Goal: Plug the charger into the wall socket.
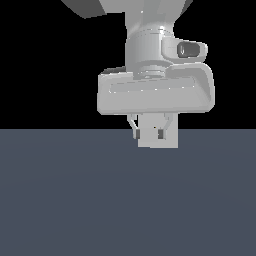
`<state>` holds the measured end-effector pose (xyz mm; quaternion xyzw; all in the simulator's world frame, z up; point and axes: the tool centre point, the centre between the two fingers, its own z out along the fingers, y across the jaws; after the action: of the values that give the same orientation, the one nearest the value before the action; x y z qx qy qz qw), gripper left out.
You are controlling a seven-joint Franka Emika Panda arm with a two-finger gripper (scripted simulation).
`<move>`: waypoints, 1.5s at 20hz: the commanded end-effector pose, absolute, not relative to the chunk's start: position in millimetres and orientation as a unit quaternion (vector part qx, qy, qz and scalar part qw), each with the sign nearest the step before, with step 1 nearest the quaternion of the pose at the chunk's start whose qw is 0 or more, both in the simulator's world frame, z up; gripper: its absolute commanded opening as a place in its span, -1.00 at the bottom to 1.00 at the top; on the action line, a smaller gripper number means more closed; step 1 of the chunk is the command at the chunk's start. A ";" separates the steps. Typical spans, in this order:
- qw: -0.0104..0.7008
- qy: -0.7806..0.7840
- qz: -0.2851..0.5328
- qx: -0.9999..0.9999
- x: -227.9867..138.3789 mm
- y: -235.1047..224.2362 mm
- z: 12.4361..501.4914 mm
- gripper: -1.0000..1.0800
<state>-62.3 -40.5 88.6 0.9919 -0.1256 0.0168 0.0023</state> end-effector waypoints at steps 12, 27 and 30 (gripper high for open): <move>0.001 -0.084 0.016 0.996 -44.3 -63.5 100.2 -1.00; 0.001 -0.084 0.016 0.996 -22.4 -66.7 99.9 -1.00; 0.001 -0.084 0.016 0.996 -10.7 -68.6 99.9 -1.00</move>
<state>-16.6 -67.7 99.8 0.9964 -0.0837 0.0163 0.0014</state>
